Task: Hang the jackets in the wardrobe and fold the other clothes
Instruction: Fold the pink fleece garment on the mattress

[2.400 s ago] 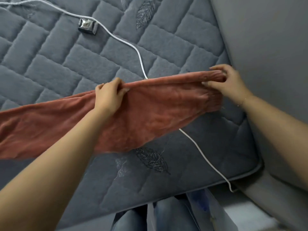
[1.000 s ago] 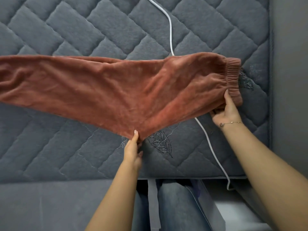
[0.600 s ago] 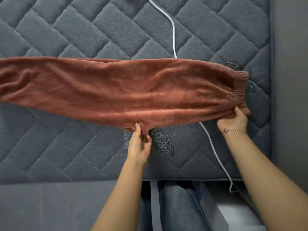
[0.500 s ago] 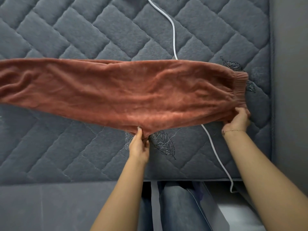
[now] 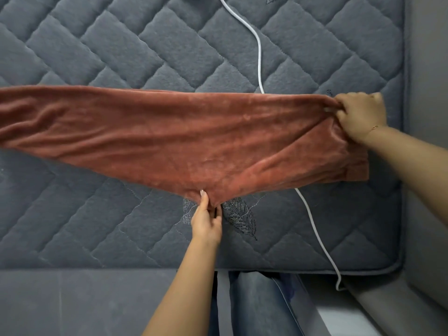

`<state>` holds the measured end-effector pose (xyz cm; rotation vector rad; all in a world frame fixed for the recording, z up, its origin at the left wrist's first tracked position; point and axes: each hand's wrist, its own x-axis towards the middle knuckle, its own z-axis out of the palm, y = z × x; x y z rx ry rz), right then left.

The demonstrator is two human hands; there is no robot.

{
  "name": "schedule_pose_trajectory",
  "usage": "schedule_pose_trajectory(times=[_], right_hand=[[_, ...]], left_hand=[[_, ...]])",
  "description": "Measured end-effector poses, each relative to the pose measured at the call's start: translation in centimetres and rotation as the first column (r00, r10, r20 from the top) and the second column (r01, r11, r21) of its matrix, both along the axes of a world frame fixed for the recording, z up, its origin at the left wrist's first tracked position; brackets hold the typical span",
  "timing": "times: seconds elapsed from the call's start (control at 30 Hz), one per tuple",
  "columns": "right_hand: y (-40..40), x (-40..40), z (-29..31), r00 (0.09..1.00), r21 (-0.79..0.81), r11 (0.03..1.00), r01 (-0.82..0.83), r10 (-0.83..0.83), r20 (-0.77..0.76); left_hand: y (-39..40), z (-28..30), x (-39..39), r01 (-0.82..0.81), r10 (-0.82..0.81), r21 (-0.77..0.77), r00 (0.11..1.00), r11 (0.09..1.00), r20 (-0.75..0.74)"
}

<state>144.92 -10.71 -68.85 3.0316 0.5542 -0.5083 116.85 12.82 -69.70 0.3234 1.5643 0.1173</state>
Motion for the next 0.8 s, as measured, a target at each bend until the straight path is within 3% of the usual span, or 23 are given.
schedule_pose_trajectory(times=[0.13, 0.23, 0.3, 0.37, 0.4, 0.43, 0.5, 0.57, 0.63, 0.7, 0.77, 0.8], right_hand=[[-0.8, 0.0, 0.0, 0.962, 0.057, 0.965, 0.257, -0.25, -0.107], [-2.4, -3.1, 0.1, 0.847, 0.27, 0.807, 0.526, -0.527, -0.076], [-3.7, -6.1, -0.3, 0.656, 0.412, 0.55, 0.727, -0.733, -0.181], [-4.4, -9.1, -1.1, 0.332, 0.387, 0.145, 0.911, -0.816, -0.474], [-4.6, -10.3, -1.4, 0.199, 0.326, -0.009, 0.945, -0.776, -0.598], [-4.6, -11.1, -1.6, 0.125, 0.28, -0.095, 0.955, -0.728, -0.674], [-4.6, -11.4, -1.7, 0.102, 0.271, -0.159, 0.949, -0.659, -0.745], [-4.2, -11.0, -1.2, 0.102, 0.263, -0.22, 0.94, -0.554, -0.826], [-3.6, -10.7, 0.1, 0.083, 0.198, -0.291, 0.936, -0.362, -0.928], [-3.0, -10.5, 1.9, 0.097, 0.152, -0.329, 0.932, -0.176, -0.98], [-2.1, -10.4, 4.0, 0.141, 0.148, -0.349, 0.926, -0.046, -0.989], [-1.2, -10.3, 5.2, 0.155, 0.145, -0.344, 0.928, 0.001, -0.988]], left_hand=[[-0.1, 0.0, 0.2, -0.001, 0.001, 0.025, 1.0, 1.0, -0.007], [-0.5, 0.1, 0.4, -0.026, 0.031, 0.105, 0.999, 0.994, -0.042], [-1.0, 0.4, 0.5, 0.013, 0.013, 0.219, 0.993, 0.976, -0.117], [-1.3, 0.9, 0.8, 0.174, -0.081, 0.406, 0.968, 0.897, -0.236], [-1.2, 1.4, 1.3, 0.26, -0.143, 0.493, 0.954, 0.83, -0.263], [-0.8, 1.8, 2.1, 0.33, -0.209, 0.563, 0.94, 0.758, -0.269], [0.6, 2.3, 4.1, 0.438, -0.358, 0.661, 0.896, 0.609, -0.265], [2.3, 2.2, 6.7, 0.572, -0.53, 0.704, 0.785, 0.42, -0.322], [3.9, 1.3, 8.9, 0.718, -0.704, 0.675, 0.569, 0.171, -0.426], [5.4, 0.2, 10.2, 0.808, -0.833, 0.582, 0.263, -0.085, -0.487], [6.8, -0.7, 10.5, 0.817, -0.899, 0.557, 0.124, -0.147, -0.42], [7.6, -0.7, 10.4, 0.818, -0.929, 0.567, 0.136, -0.091, -0.345]])
